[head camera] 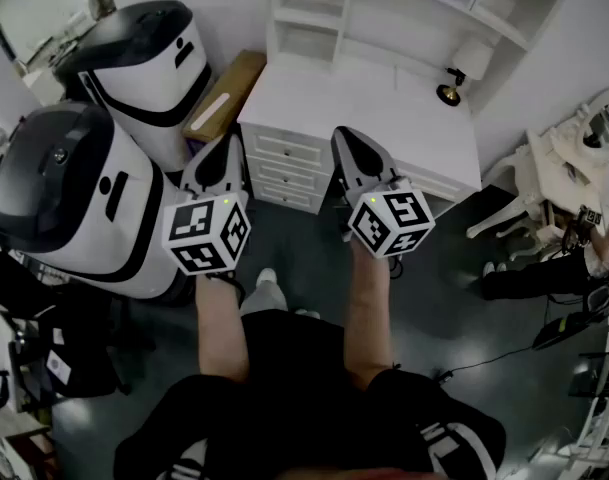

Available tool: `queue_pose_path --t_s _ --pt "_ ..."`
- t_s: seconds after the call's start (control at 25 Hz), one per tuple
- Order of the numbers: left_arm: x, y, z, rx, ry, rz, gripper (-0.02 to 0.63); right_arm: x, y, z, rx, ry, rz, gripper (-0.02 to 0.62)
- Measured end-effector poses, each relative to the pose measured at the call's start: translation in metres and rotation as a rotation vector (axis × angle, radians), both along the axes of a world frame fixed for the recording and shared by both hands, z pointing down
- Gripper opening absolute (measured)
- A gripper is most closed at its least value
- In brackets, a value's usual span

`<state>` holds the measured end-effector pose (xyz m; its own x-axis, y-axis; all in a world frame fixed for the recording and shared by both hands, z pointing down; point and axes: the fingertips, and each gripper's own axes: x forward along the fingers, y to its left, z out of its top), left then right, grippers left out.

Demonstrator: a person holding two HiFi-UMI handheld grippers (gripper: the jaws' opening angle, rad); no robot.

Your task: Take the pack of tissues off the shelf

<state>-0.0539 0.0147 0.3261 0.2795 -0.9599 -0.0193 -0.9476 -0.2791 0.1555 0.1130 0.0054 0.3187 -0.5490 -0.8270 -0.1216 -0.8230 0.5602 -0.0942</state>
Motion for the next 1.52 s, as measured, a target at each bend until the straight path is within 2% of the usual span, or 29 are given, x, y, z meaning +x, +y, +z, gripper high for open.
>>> queue_pose_path --t_s 0.48,0.72,1.2,1.4,1.52 --pt "0.026 -0.019 0.007 -0.023 0.016 0.051 0.009 0.028 -0.009 0.004 -0.010 -0.011 0.041 0.020" --pt "0.032 -0.030 0.010 -0.027 0.015 0.069 0.009 0.028 -0.022 0.014 -0.043 -0.005 0.041 0.019" --pt "-0.009 -0.072 0.021 -0.047 0.023 0.029 0.009 -0.004 -0.064 0.025 -0.068 0.004 0.027 0.018" --pt "-0.022 -0.105 0.020 -0.046 0.034 0.057 0.009 -0.022 -0.097 0.024 -0.071 0.010 0.038 0.020" --pt "-0.046 -0.133 0.017 -0.044 0.058 0.041 0.009 -0.038 -0.118 0.022 -0.072 0.026 0.039 0.020"
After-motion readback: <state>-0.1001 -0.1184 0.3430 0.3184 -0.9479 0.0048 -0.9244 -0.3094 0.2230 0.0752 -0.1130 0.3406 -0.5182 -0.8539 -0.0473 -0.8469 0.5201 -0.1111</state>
